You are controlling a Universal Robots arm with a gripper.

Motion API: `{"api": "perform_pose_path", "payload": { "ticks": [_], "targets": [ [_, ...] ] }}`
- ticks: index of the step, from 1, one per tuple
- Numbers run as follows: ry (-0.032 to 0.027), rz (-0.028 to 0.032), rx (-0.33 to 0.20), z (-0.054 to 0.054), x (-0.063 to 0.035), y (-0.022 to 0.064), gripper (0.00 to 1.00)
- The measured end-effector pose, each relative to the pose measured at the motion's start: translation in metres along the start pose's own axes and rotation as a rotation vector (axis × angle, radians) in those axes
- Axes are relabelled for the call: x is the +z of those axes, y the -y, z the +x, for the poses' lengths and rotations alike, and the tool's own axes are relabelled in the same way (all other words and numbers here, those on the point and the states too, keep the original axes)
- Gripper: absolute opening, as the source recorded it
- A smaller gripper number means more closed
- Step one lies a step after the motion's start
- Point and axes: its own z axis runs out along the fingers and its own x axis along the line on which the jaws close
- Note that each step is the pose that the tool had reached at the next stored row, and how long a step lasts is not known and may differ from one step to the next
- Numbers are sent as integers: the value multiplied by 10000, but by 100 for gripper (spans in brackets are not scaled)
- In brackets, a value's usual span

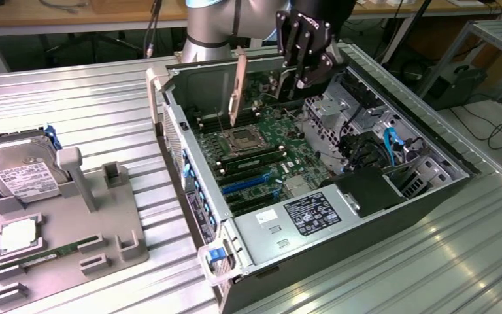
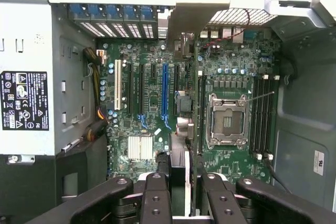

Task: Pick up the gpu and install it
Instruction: 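Insert the gpu into the slot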

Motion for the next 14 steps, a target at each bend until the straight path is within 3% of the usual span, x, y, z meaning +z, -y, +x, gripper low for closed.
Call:
{"api": "perform_pose_path", "payload": {
  "ticks": [14],
  "targets": [
    [-1, 0, -1, 2, 121, -1, 27]
  ]
}}
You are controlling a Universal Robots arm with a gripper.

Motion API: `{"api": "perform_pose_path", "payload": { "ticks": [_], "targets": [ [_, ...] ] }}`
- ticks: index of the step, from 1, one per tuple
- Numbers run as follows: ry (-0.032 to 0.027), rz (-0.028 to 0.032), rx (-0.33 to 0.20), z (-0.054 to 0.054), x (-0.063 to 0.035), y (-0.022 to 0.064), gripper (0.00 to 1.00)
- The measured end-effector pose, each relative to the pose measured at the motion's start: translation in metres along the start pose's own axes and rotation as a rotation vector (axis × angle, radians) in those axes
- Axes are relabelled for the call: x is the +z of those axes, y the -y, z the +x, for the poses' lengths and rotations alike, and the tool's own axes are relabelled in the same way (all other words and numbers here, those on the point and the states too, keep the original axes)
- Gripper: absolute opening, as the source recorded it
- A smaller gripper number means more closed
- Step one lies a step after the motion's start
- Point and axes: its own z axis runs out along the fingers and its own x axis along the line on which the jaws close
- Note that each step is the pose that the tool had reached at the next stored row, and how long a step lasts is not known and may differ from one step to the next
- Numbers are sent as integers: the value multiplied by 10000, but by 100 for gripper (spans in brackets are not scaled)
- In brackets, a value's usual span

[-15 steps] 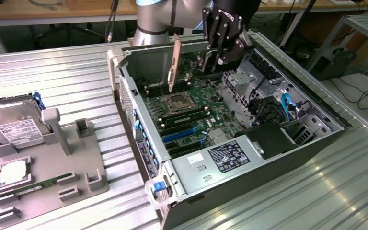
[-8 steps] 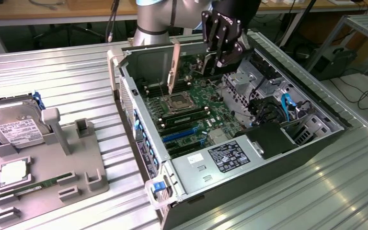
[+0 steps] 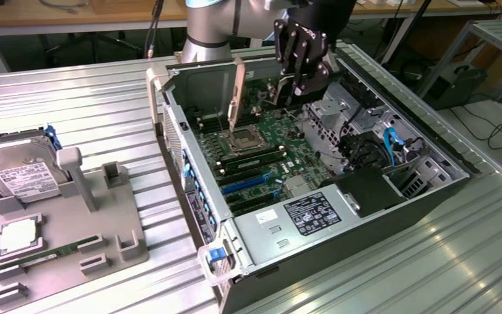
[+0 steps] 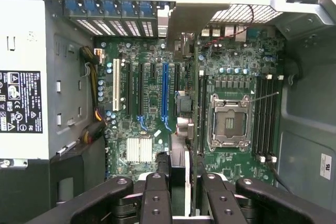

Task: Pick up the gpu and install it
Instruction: 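Insert the gpu into the slot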

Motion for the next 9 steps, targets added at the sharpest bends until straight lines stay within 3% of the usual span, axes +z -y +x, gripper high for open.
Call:
{"api": "perform_pose_path", "payload": {
  "ticks": [9],
  "targets": [
    [0, 0, 0, 1, 50, 0, 27]
  ]
}}
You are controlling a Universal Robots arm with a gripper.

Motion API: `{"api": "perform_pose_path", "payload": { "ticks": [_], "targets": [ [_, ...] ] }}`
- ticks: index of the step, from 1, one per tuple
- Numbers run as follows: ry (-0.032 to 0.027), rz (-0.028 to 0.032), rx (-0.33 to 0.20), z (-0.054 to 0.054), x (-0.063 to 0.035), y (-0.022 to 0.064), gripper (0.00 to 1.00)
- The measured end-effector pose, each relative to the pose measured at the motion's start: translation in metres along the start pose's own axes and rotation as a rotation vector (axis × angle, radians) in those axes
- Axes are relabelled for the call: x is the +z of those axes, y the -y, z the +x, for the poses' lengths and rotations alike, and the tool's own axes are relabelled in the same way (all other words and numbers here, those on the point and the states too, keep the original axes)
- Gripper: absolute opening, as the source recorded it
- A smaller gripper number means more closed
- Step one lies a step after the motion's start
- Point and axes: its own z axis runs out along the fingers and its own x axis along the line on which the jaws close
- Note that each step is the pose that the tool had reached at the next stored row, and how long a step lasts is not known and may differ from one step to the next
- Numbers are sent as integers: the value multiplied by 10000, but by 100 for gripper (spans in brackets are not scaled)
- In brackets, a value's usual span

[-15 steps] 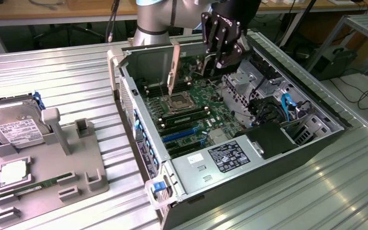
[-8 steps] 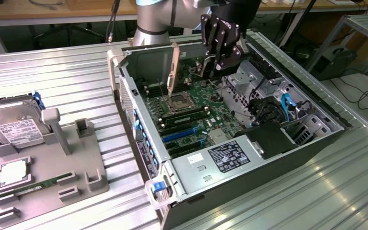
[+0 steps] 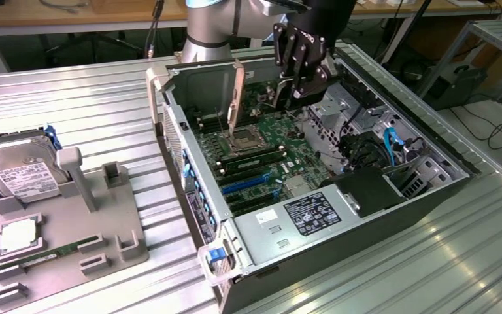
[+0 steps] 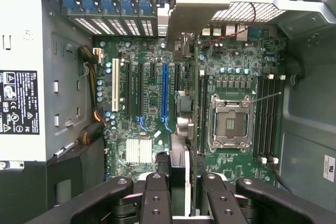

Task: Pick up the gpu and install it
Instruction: 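Insert the gpu into the slot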

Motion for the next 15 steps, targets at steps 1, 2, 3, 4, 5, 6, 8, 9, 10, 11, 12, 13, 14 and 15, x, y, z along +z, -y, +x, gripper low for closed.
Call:
{"api": "perform_pose_path", "payload": {
  "ticks": [1, 2, 3, 4, 5, 6, 8, 9, 10, 11, 12, 13, 14, 15],
  "targets": [
    [1, 0, 0, 0, 3, 0, 27],
    [1, 0, 0, 0, 7, 0, 27],
    [0, 0, 0, 0, 10, 0, 27],
    [-1, 0, 0, 0, 12, 0, 27],
    [1, 1, 0, 0, 15, 0, 27],
    [1, 0, 0, 0, 18, 0, 27],
    [1, 1, 0, 1, 34, 0, 27],
    [1, 1, 0, 1, 41, 0, 27],
    [1, 1, 0, 1, 46, 0, 27],
    [1, 1, 0, 1, 51, 0, 27],
    [1, 1, 0, 1, 55, 0, 27],
    [0, 0, 1, 1, 58, 0, 27],
    [1, 1, 0, 1, 62, 0, 27],
    [1, 0, 0, 1, 66, 0, 27]
  ]
}}
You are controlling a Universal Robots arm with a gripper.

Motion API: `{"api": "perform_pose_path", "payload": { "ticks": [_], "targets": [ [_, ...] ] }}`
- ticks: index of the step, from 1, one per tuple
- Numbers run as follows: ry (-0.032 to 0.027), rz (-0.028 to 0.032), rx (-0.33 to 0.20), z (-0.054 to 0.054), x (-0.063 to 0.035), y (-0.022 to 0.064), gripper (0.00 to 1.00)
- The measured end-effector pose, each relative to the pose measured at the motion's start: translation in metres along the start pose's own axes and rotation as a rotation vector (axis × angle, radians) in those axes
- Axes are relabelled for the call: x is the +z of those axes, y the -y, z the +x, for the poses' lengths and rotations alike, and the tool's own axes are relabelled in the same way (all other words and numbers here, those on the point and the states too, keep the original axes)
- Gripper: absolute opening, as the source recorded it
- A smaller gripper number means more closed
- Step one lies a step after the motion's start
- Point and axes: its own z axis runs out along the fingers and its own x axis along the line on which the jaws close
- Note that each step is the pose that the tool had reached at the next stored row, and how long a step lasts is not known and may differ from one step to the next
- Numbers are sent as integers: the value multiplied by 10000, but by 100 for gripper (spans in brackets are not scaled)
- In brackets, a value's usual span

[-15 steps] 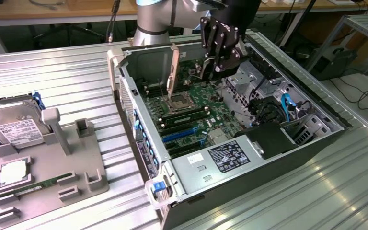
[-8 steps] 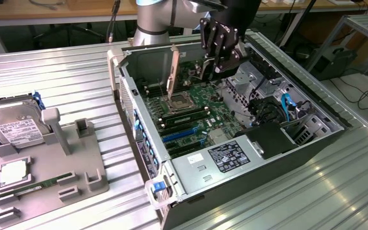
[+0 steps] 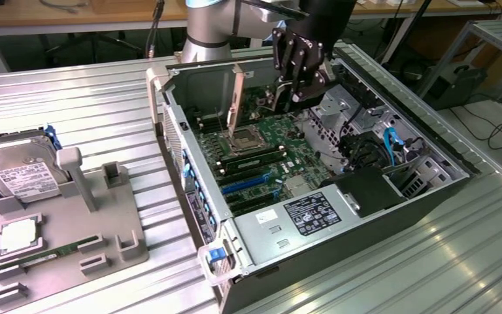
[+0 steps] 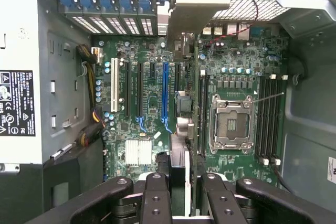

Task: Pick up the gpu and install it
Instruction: 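Insert the gpu into the slot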

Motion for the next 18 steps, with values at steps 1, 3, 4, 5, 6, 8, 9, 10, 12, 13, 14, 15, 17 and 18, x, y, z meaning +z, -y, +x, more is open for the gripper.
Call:
{"api": "perform_pose_path", "payload": {
  "ticks": [1, 3, 4, 5, 6, 8, 9, 10, 12, 13, 14, 15, 17, 18],
  "targets": [
    [0, -3, 1, 0, 4, 0, 27],
    [0, -7, 2, 0, 12, -1, 27],
    [1, -9, 1, 0, 18, -1, 27],
    [1, -18, 1, 0, 23, 0, 27],
    [2, -27, 1, 1, 30, 0, 27],
    [1, -40, 1, 2, 78, -1, 27],
    [1, -34, 0, 2, 97, -1, 27],
    [1, -20, 1, 4, 113, -6, 27],
    [3, -8, 0, 4, 137, -29, 27],
    [5, -3, 1, 5, 150, -41, 27],
    [6, -1, 0, 5, 163, -61, 27],
    [17, 3, 0, 7, 170, -77, 27],
    [45, 8, 1, 9, 199, -92, 27],
    [45, 4, 0, 7, 222, -92, 27]
  ]
}}
